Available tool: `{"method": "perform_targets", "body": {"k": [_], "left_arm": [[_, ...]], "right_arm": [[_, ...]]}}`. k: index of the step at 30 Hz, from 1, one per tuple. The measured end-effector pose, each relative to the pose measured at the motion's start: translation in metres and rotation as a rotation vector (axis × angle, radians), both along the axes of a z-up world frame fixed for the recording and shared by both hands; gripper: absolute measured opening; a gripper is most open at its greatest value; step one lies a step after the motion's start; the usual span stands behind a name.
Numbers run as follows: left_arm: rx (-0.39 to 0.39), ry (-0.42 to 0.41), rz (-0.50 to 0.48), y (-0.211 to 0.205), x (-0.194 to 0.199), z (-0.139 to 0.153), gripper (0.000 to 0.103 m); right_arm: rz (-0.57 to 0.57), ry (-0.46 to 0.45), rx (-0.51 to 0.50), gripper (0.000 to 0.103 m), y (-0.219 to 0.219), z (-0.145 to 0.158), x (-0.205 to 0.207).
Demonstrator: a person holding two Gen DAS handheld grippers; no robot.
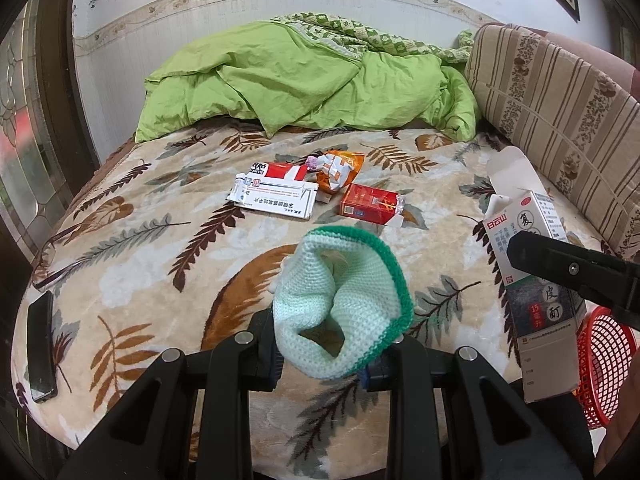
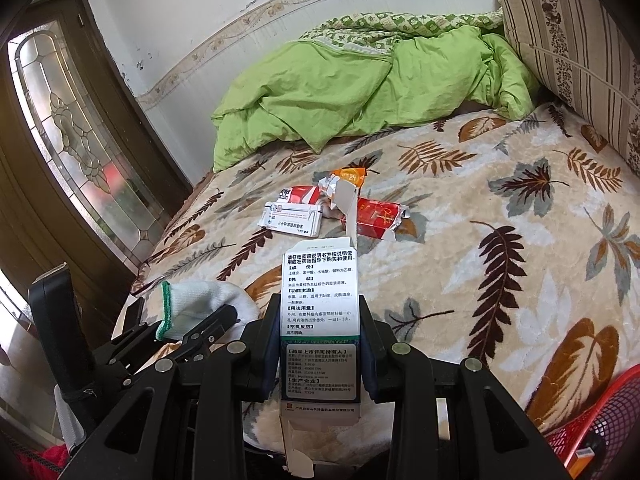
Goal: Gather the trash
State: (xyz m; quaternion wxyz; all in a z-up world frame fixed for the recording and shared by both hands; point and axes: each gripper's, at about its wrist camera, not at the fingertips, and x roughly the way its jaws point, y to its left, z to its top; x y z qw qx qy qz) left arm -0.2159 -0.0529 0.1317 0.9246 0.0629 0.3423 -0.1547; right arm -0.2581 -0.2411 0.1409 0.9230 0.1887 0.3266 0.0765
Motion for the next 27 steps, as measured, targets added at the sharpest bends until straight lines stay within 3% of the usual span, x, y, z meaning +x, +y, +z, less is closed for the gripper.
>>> {"method": "perform_targets", "body": {"k": [27], "left_arm": [[-0.01, 0.002, -0.091, -0.029, -0.012, 0.013, 0.026]], "right_arm": [[-0.083, -0.01, 0.074, 0.035, -0.044, 0.008, -0.032]]}}
